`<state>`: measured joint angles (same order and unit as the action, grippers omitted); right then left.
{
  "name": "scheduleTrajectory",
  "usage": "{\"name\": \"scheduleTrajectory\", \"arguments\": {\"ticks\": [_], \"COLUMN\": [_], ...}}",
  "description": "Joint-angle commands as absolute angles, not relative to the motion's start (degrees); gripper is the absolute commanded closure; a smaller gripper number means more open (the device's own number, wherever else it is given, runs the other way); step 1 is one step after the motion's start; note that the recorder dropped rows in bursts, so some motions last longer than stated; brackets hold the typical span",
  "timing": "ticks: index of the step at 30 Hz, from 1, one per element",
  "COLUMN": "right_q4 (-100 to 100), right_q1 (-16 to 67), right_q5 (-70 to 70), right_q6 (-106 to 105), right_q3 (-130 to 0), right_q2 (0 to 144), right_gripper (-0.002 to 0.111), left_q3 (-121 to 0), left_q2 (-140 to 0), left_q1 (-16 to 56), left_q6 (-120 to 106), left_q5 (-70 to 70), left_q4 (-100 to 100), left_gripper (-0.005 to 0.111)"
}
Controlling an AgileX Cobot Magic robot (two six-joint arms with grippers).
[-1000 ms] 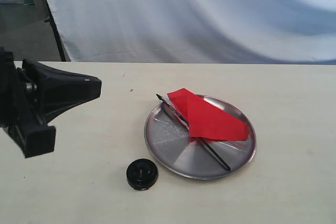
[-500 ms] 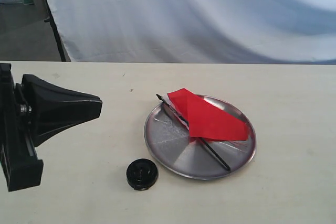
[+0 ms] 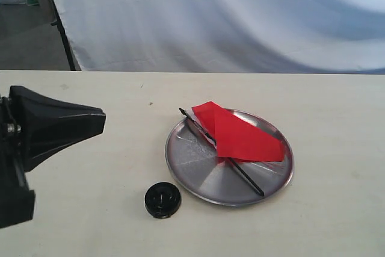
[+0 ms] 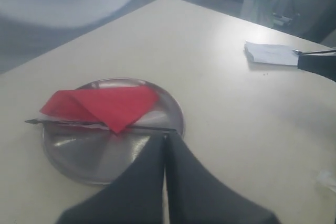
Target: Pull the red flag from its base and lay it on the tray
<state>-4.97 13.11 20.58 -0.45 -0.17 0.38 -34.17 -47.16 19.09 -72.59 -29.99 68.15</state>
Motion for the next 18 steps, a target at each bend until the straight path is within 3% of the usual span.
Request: {"name": "scheduleTrajectory", "arguments": {"ticks": [1, 18], "right_q4": [-4.84, -4.84], "right_q1": [12.76, 12.76], "right_q5": [20.67, 20.67], "right_q6": [-0.67, -0.67], "right_q3": [0.00, 0.00], "right_q2": [0.00, 0.00], "right_gripper": [0.109, 0.109], "left_q3": [-29.31, -11.67], "left_q2": [-40.29, -20.46], "left_q1": [19.39, 19.39], "left_q6": [-72.81, -72.95], "left_q5": [-29.44, -17.39], "left_q4": [68.25, 69.89], "left_gripper": [0.107, 0.107]}}
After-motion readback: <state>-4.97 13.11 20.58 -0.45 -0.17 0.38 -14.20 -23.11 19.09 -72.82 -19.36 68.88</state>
